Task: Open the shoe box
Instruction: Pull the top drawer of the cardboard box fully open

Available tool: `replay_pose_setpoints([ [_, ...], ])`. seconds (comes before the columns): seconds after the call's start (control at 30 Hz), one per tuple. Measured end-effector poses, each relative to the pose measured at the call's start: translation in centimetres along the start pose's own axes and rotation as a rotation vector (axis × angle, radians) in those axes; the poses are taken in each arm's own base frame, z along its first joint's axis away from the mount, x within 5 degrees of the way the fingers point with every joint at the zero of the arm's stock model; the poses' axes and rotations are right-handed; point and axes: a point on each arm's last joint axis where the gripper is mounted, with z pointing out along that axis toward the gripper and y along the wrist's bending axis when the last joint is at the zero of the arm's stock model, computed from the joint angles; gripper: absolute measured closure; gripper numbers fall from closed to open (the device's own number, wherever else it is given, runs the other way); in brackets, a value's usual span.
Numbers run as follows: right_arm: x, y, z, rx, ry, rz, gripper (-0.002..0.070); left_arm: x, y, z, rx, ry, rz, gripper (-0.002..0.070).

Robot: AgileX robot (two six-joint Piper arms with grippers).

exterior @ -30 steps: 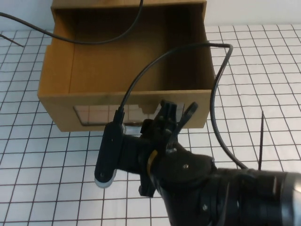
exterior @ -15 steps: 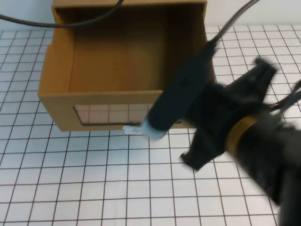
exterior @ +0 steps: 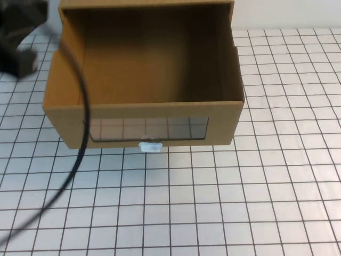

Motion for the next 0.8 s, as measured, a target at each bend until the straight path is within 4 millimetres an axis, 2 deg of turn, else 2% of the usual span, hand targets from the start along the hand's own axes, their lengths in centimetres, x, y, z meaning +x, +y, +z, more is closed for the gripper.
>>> replay_pose_setpoints([
  [0.13,1.5,-1.5,-0.3,-0.133,0.037,0.122,0.0688,3.8,-1.9,-4.7,-0.099,-0.129,-0.010,0.0677],
  [0.3,4.4,-1.6,-1.3,-0.201,-0.088,0.227,0.0689,9.1,-4.4,-9.7,-0.176,-0.278,-0.011,0.0677],
  [0.43,8.0,-0.7,-2.3,-0.245,-0.261,0.285,0.0689,13.2,-6.0,-12.0,-0.215,-0.372,0.005,0.0677],
  [0.6,13.2,0.3,-2.2,-0.258,-0.443,0.335,0.0689,17.1,-7.0,-12.4,-0.226,-0.408,0.007,0.0677],
  [0.8,17.7,1.6,-0.9,-0.288,-0.633,0.432,0.0689,21.2,-7.0,-9.7,-0.212,-0.290,-0.049,0.0677],
])
